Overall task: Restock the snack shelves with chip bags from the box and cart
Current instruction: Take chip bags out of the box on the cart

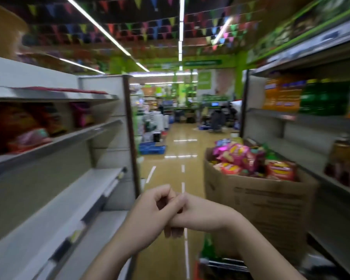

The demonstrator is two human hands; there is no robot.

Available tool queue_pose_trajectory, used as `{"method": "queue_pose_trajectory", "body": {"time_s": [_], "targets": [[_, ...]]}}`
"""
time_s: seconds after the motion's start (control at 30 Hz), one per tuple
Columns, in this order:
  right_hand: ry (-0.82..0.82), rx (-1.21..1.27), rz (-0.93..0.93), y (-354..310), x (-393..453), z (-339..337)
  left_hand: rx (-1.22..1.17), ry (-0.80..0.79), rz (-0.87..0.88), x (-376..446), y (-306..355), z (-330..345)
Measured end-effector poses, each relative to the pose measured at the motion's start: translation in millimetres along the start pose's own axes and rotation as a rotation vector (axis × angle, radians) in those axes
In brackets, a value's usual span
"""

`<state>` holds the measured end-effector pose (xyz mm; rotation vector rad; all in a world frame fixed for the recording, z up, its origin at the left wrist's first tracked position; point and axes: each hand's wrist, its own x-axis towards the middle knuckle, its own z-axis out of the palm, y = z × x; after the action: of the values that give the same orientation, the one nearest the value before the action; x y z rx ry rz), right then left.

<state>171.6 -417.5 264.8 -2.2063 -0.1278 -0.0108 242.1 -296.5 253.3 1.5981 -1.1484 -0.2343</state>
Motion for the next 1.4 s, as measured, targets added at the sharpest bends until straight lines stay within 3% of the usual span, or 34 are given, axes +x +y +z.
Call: {"method": "queue_pose_trajectory", "body": {"time_s": [0.1, 0.3, 0.67, 0.87, 1.0, 1.13, 1.3, 1.4], "targets": [[0.003, 0.001, 0.130, 42, -36, -59, -0.060, -0.065, 0.035, 44, -6, 40], [0.432, 0.076, 0.264, 107, -81, -131, -0.190, -0.206, 0.005, 120, -16, 81], [0.989, 0.151, 0.542, 210, -82, -247, -0.269, -0.261, -0.015, 270, -71, 128], [0.949, -0.050, 0.677, 262, -62, -303, -0.287, -0.242, -0.105, 326, -91, 156], [0.971, -0.299, 0.560, 286, -16, -347, -0.304, -0.178, -0.196, 358, -99, 175], [0.815, -0.552, 0.586, 315, 40, -379, -0.294, -0.130, -0.283, 374, -99, 192], [0.561, -0.449, 0.825, 352, 62, -370, -0.192, -0.106, -0.370, 380, -100, 201], [0.583, -0.528, 0.838, 359, 55, -361, -0.113, -0.095, -0.468, 384, -113, 199]]}}
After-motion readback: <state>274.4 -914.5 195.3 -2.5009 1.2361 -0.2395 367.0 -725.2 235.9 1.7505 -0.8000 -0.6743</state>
